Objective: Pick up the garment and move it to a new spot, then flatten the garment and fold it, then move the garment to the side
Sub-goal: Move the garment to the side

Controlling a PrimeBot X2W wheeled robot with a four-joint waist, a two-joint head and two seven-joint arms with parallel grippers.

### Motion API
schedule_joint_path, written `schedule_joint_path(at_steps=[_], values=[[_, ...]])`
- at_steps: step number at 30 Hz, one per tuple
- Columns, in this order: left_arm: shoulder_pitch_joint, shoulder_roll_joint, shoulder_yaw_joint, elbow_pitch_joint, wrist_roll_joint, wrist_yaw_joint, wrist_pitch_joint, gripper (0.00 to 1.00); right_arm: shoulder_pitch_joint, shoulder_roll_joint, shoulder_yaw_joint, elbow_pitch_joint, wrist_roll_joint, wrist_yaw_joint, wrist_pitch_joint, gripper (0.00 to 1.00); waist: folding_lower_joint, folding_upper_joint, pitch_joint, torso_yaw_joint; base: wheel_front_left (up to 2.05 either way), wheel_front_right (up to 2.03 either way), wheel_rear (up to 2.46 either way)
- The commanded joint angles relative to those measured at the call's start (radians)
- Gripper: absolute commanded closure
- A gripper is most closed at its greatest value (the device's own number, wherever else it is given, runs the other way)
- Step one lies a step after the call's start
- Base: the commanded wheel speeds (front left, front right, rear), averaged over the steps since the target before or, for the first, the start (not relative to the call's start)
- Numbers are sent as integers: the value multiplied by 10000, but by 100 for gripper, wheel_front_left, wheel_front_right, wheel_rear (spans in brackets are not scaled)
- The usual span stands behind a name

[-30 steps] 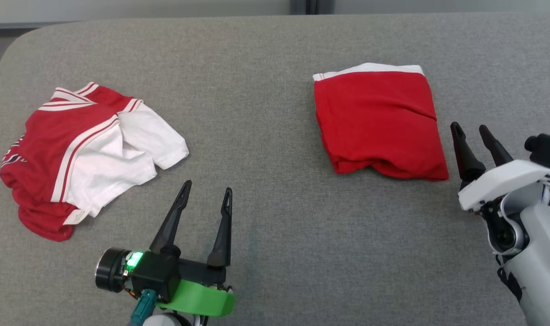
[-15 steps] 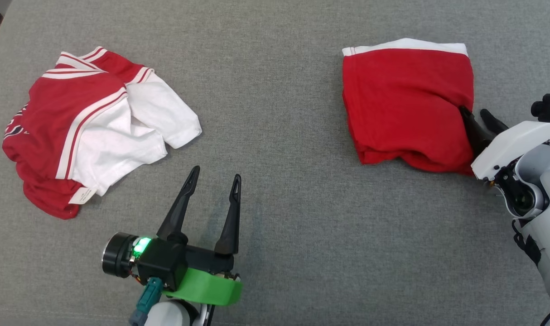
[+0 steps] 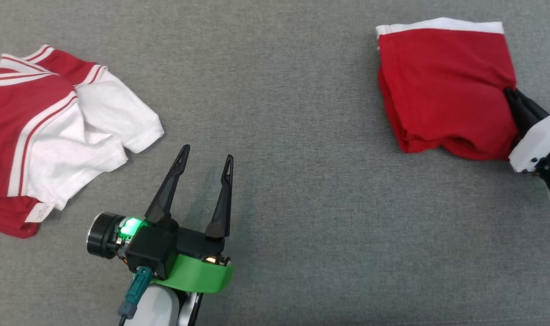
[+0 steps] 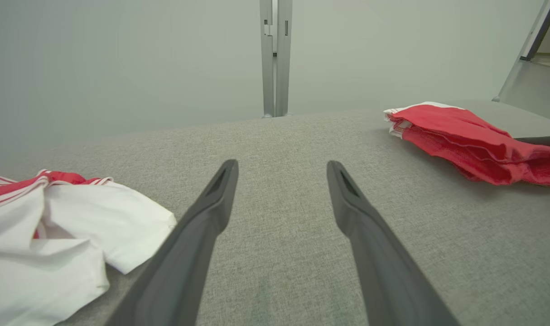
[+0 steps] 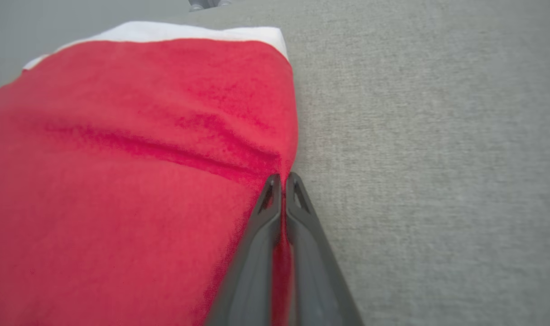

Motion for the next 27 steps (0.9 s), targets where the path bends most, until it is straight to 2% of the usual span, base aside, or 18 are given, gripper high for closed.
schedule_joint_path(at_steps=[1,7,15,22,24,25,26,27], values=[[-252,45,58,-98,123,-99,-2,0,-16,-356,2,-67,-124,-23,-103,100,0,0,552,-652,0,0,0],[-674,193,-1,-521,461,-399,-2,0,-20,-1519,-147,-336,-340,-21,-503,100,0,0,1219,-1252,0,0,0],[-1128,415,-466,-1312,718,-637,-2,0,78,-2663,-729,132,-729,-21,-1074,100,0,0,1887,-1484,0,0,0],[-1282,624,-822,-1706,974,-670,-2,0,-532,-3347,-1458,902,-1491,-21,-1638,100,0,0,2168,-1329,0,0,0],[-1287,679,-865,-1743,992,-668,-2,0,-822,-3334,-1701,1149,-1767,-21,-1745,100,0,0,2204,-1290,0,0,0],[-1295,710,-884,-1756,981,-662,-2,0,-1007,-3302,-1847,1302,-1973,-21,-1797,74,0,0,2227,-1271,0,0,0],[-1310,735,-900,-1758,985,-653,-2,0,-1176,-3289,-1966,1428,-2157,-21,-1869,0,0,0,2247,-1254,0,0,0],[-1334,756,-920,-1750,996,-641,-2,0,-1395,-3198,-2102,1568,-2352,-21,-1930,0,0,0,2265,-1235,0,0,0]])
